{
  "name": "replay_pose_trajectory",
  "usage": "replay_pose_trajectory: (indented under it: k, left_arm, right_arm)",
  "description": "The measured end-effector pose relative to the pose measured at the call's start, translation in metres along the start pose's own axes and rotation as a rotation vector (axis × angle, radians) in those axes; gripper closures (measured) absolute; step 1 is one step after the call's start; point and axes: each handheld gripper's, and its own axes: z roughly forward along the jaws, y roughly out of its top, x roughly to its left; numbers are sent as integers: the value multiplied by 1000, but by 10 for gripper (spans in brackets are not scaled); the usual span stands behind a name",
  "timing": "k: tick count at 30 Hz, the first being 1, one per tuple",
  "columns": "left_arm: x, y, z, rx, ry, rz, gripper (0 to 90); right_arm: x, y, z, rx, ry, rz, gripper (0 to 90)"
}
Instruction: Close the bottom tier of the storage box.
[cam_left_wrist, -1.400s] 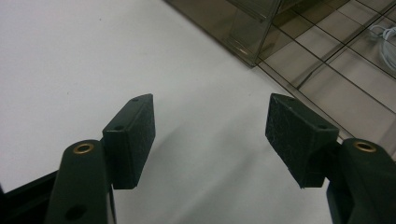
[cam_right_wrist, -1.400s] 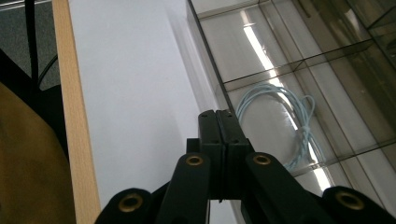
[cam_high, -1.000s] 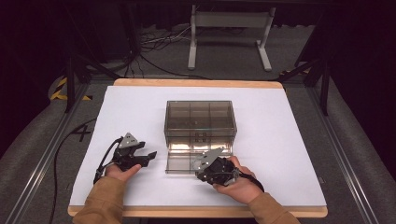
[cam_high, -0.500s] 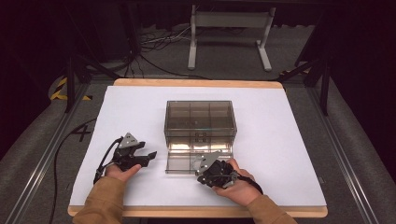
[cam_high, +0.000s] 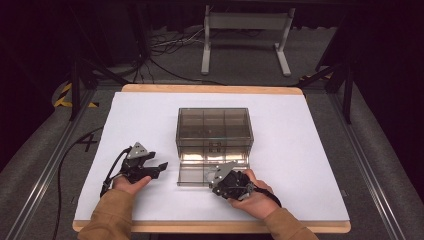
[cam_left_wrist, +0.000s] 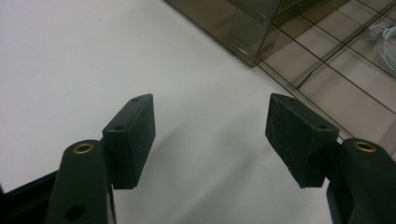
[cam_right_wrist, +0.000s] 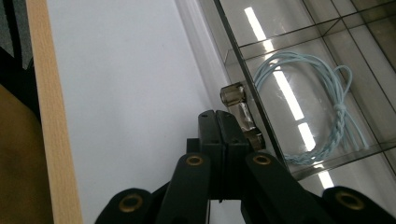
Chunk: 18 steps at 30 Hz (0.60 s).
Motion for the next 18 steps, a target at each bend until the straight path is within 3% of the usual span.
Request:
replay_pose_trajectory:
  k: [18]
  left_arm:
    - [0,0,0,0,0,0,340]
  right_arm:
    - [-4,2,1,8,-10,9,900]
